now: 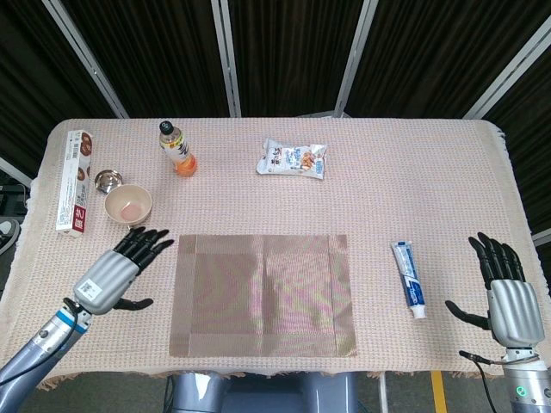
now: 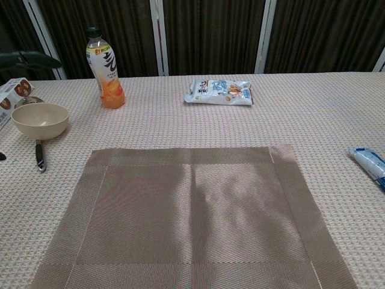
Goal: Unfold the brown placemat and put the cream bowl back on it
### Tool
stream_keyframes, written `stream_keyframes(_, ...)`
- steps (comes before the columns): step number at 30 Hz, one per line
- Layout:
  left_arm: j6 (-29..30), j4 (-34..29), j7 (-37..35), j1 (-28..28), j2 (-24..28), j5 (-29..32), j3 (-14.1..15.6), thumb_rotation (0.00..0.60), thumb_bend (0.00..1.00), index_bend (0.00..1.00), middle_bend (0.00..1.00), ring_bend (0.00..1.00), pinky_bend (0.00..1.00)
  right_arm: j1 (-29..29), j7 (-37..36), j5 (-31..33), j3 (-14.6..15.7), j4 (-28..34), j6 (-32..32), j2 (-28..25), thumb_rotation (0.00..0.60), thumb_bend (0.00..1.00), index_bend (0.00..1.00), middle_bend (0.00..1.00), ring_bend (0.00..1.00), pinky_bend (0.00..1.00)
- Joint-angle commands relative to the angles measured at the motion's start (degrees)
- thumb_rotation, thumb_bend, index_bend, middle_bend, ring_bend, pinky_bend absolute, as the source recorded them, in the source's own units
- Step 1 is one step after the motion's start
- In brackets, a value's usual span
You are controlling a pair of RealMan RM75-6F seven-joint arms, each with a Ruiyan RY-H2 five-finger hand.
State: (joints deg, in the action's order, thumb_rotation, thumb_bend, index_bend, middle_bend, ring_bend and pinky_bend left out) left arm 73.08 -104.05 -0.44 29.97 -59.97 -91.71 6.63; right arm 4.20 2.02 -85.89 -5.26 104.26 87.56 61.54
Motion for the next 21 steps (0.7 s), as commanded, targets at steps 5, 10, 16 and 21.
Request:
stream_keyframes(5,-2.64,15.01,-5.90,0.03,-3.68,10.54,-5.99,0.600,0.00,0.05,0.00,0.00,0.00,0.06,0.04,-0.26,0.09,0.11,-0.17,0.04,0.600,0.00,0.00,0.00,0.00,0.00)
stream_keyframes(10,-8.42,32.26,-10.56,1.37,-12.85,15.57,-8.41,0.600,0.00,0.11,0.00,0.00,0.00,0.23,0.47,-0.26,0.13,0.08,-0.50,0.26,0.600,0.00,0.00,0.00,0.00,0.00)
stream_keyframes(16,-14.95,47.49,-14.88,4.09,-22.00,16.17,-9.41,0.600,0.05,0.15,0.00,0.00,0.00,0.72,1.38,0.65,0.08,-0.45,-1.72,0.94,0.600,0.00,0.00,0.00,0.00,0.00)
stream_keyframes(21,-19.62,55.22,-13.12,6.33,-26.84,15.80,-8.97,0.600,0.18,0.19,0.00,0.00,0.00,0.87,1.92,1.35,-0.07,-0.81,-2.13,1.33,0.600,0.00,0.00,0.00,0.00,0.00)
